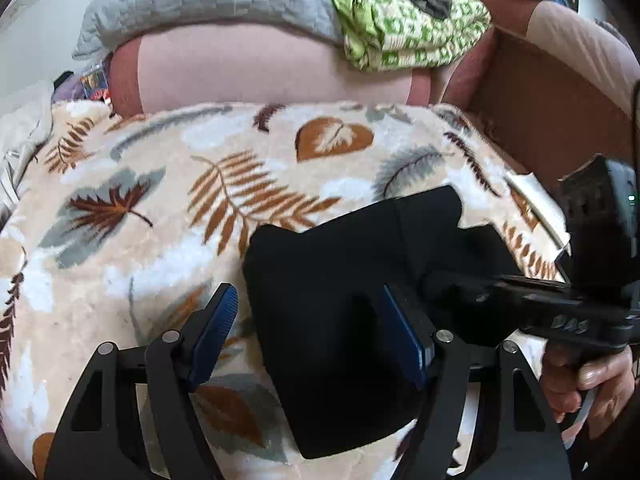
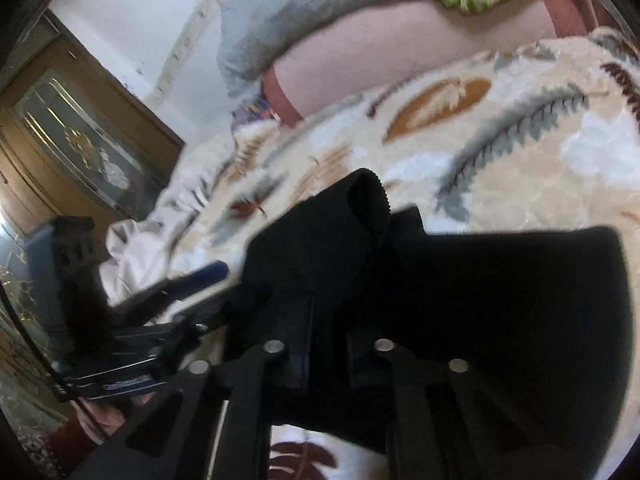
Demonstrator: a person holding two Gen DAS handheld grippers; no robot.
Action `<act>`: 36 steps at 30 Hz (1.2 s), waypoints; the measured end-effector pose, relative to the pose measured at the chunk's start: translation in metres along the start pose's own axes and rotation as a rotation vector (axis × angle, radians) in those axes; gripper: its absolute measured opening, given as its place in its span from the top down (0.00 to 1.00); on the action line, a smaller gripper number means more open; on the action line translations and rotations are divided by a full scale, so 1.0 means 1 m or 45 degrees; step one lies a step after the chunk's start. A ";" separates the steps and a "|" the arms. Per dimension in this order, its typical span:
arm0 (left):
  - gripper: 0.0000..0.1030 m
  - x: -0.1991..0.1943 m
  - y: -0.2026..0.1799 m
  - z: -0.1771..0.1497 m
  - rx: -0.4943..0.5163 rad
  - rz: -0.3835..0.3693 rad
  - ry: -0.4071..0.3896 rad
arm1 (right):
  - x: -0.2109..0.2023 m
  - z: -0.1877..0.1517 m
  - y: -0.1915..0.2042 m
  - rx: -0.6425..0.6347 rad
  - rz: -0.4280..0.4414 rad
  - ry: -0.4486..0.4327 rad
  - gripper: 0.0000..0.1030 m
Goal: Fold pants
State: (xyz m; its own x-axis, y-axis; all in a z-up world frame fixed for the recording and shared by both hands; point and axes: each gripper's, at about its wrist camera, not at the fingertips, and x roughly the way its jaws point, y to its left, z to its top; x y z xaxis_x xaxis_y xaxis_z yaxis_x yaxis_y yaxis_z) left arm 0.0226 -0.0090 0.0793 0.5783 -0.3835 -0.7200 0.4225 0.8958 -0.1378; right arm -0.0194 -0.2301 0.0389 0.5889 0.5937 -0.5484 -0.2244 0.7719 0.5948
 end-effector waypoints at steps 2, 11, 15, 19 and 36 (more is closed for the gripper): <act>0.29 -0.013 -0.004 0.007 0.005 -0.019 -0.044 | -0.033 0.003 0.003 -0.003 0.036 -0.087 0.90; 0.26 0.014 -0.052 0.001 0.085 -0.067 0.023 | -0.094 -0.005 -0.045 0.045 -0.235 -0.143 0.90; 0.26 0.033 -0.061 -0.008 0.079 -0.045 0.091 | -0.072 -0.013 -0.064 0.086 -0.380 -0.073 0.90; 0.26 0.032 -0.064 -0.005 0.091 -0.031 0.096 | -0.076 -0.013 -0.057 0.049 -0.394 -0.090 0.90; 0.26 0.022 -0.060 -0.005 0.030 0.030 0.095 | -0.069 -0.006 -0.052 0.012 -0.450 -0.043 0.81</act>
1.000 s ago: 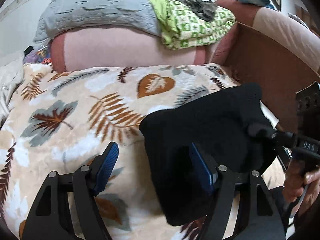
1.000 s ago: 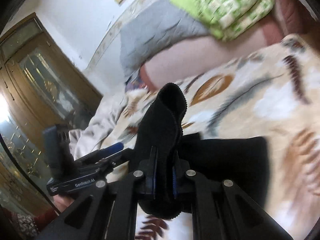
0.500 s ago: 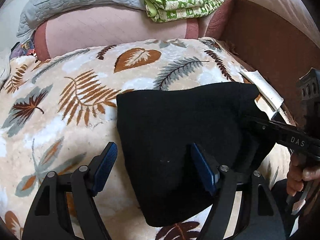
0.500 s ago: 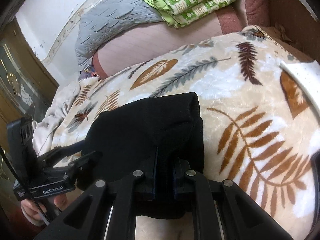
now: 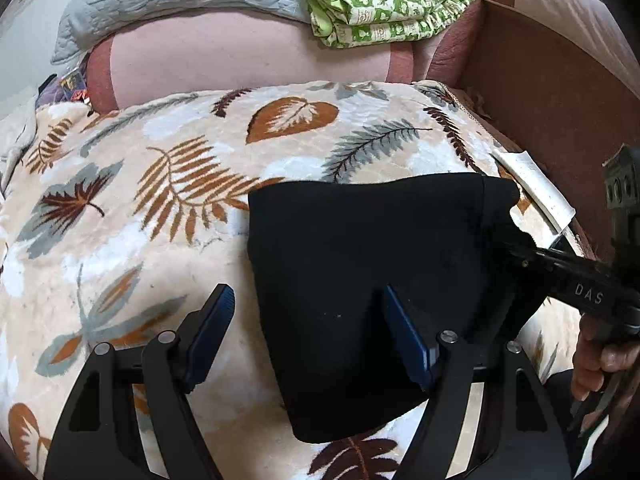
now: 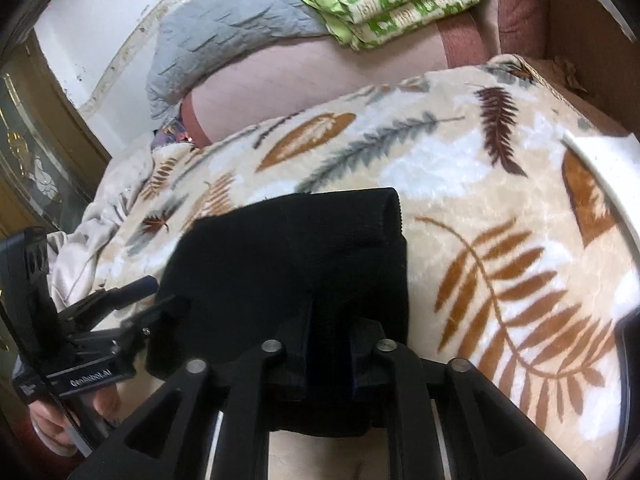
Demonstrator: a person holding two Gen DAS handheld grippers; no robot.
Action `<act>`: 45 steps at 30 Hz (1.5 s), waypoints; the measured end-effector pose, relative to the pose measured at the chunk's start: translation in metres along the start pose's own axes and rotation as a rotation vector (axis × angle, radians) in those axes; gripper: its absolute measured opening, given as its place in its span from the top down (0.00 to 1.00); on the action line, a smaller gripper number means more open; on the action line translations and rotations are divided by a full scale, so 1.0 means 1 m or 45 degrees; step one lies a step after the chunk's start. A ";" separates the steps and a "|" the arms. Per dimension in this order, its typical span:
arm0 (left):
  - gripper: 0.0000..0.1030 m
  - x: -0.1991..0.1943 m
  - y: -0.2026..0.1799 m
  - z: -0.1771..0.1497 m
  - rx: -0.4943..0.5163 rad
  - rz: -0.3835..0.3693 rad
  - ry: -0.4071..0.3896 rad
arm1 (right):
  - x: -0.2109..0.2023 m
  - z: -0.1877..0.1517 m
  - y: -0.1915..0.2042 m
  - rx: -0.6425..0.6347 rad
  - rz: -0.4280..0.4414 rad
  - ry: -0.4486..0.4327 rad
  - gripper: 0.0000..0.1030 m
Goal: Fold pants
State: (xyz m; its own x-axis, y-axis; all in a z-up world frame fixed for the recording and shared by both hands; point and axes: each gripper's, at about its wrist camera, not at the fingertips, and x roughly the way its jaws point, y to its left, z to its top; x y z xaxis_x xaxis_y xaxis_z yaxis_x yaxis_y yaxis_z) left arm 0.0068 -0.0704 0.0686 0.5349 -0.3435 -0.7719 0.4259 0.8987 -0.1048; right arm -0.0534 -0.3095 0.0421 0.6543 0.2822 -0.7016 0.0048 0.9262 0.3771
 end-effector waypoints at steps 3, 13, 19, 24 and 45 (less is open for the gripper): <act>0.26 -0.005 -0.002 0.002 0.014 0.018 -0.011 | -0.012 -0.001 -0.004 0.009 -0.024 -0.028 0.74; 0.26 -0.010 0.004 0.033 -0.045 0.051 -0.089 | -0.047 0.024 0.007 -0.004 0.082 -0.210 0.73; 0.26 0.020 0.012 0.040 -0.117 0.126 -0.031 | -0.002 0.039 0.022 -0.063 0.070 -0.109 0.73; 0.26 0.046 0.012 0.035 -0.128 0.152 0.033 | 0.036 0.035 -0.001 0.032 -0.007 0.001 0.76; 0.26 -0.004 -0.010 -0.024 -0.097 0.088 0.005 | -0.023 -0.031 0.022 -0.117 -0.197 0.025 0.60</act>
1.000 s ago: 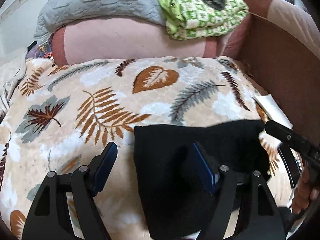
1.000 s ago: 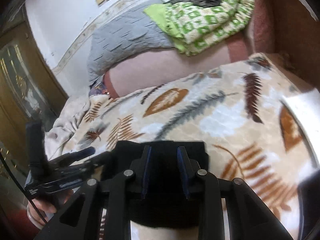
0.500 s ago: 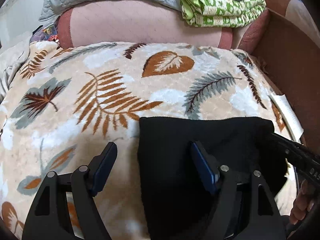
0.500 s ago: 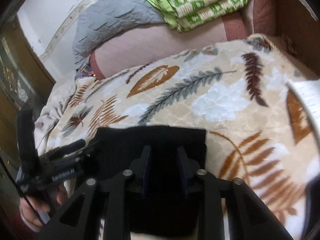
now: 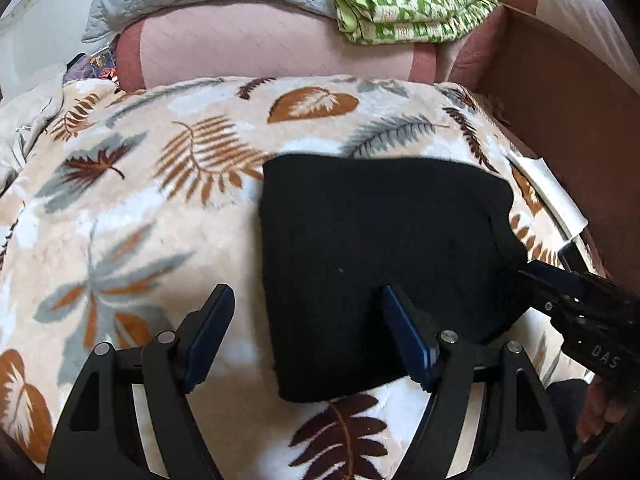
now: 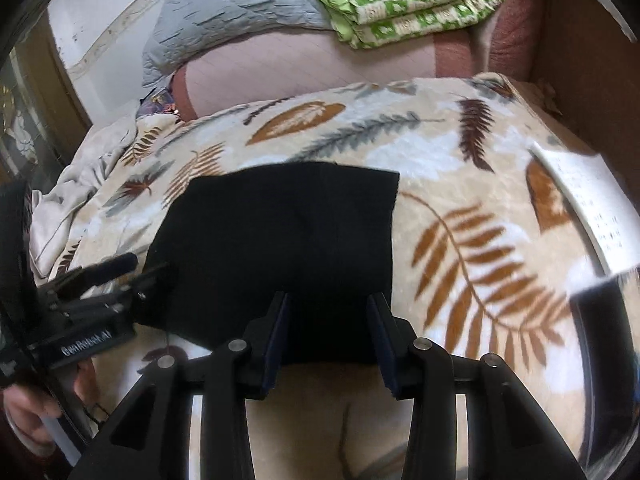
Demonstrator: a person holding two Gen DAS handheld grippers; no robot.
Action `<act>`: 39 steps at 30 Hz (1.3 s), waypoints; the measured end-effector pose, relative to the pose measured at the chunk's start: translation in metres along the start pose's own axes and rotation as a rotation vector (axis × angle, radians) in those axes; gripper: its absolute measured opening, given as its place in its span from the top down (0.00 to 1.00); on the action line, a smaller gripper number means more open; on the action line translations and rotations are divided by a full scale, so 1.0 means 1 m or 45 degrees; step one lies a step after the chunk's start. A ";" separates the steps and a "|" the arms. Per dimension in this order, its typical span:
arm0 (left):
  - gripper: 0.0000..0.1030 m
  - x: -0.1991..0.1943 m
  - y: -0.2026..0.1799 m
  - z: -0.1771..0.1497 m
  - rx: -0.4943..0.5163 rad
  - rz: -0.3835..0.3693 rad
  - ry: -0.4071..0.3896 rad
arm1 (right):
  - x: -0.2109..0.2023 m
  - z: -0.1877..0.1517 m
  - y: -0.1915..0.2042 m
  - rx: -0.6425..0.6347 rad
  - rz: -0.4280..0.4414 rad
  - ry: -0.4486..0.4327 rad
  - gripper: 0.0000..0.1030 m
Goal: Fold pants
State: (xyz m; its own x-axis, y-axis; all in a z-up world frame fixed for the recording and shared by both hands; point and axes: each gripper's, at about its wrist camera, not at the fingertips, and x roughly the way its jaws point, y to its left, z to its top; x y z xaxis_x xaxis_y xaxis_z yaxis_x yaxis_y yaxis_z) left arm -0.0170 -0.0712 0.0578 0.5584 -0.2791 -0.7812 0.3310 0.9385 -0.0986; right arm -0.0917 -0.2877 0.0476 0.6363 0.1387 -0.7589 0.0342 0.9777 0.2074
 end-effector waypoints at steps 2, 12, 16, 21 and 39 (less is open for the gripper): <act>0.24 0.004 -0.003 -0.003 0.004 -0.002 0.002 | 0.000 -0.006 -0.002 0.023 -0.005 -0.002 0.59; 0.23 -0.004 -0.002 0.001 -0.017 0.005 -0.003 | -0.009 -0.010 -0.020 0.149 0.060 -0.061 0.49; 0.23 -0.015 -0.001 0.006 -0.032 -0.015 -0.034 | -0.024 -0.002 -0.013 0.117 0.065 -0.132 0.49; 0.23 -0.015 -0.005 0.014 -0.013 -0.012 -0.046 | -0.022 0.010 -0.005 0.087 0.126 -0.153 0.52; 0.20 0.021 -0.013 0.019 -0.008 -0.006 0.005 | 0.037 0.031 -0.023 0.162 0.131 -0.067 0.55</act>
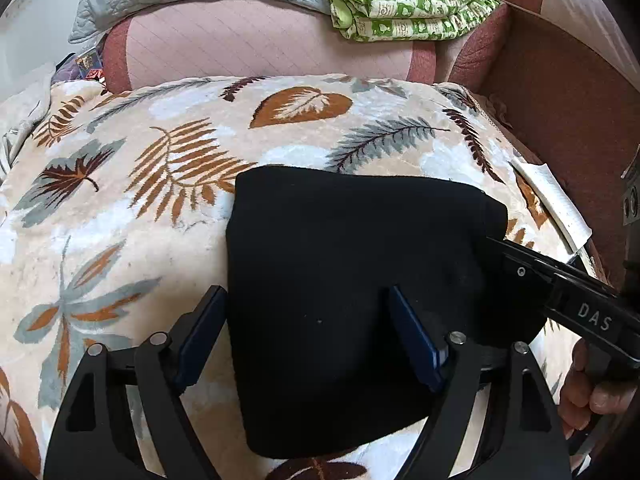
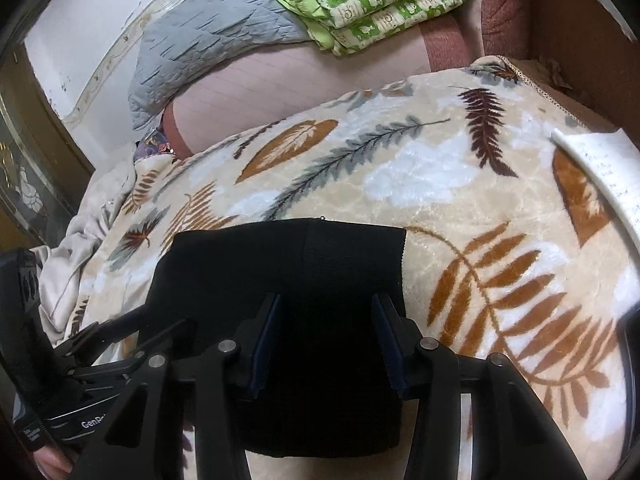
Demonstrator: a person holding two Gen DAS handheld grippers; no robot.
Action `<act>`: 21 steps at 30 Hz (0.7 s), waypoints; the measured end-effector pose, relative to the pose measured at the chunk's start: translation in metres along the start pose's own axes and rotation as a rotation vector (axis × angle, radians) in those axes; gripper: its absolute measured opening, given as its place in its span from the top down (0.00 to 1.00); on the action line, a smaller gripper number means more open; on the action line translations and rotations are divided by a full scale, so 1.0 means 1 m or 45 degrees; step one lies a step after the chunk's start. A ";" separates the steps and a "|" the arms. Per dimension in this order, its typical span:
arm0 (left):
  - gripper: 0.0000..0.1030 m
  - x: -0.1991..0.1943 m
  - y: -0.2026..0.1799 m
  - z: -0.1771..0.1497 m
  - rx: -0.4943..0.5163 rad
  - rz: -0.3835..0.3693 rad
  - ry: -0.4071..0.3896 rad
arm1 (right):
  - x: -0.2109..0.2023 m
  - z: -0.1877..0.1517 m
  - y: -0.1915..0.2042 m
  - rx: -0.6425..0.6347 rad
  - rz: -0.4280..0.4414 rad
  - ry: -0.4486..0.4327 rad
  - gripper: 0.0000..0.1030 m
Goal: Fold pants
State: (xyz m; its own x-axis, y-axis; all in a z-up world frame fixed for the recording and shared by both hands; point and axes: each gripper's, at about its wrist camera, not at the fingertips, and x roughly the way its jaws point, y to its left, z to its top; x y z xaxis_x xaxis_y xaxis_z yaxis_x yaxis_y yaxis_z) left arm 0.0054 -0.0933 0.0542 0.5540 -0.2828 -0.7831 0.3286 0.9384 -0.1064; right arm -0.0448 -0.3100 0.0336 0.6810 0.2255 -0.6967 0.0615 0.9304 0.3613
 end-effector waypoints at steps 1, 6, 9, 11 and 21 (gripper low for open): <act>0.20 0.000 0.000 0.000 0.000 0.002 0.000 | -0.001 0.001 0.000 -0.002 0.001 0.002 0.55; 0.20 -0.006 0.001 0.002 -0.012 -0.002 0.001 | -0.022 -0.004 0.009 -0.040 -0.011 -0.015 0.52; 0.20 -0.017 0.004 0.000 -0.023 -0.019 -0.018 | -0.039 -0.014 0.013 -0.063 -0.012 -0.028 0.52; 0.20 -0.023 0.003 -0.003 -0.017 -0.022 -0.032 | -0.044 -0.022 0.013 -0.061 -0.026 -0.016 0.52; 0.19 -0.016 -0.012 -0.019 0.062 0.037 -0.010 | -0.031 -0.045 0.008 -0.053 -0.072 0.019 0.52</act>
State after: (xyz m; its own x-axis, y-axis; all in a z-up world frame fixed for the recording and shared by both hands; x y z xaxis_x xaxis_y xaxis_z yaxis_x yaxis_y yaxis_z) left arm -0.0222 -0.0962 0.0560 0.5696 -0.2569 -0.7808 0.3489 0.9357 -0.0533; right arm -0.0979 -0.2961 0.0301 0.6666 0.1760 -0.7244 0.0690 0.9530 0.2951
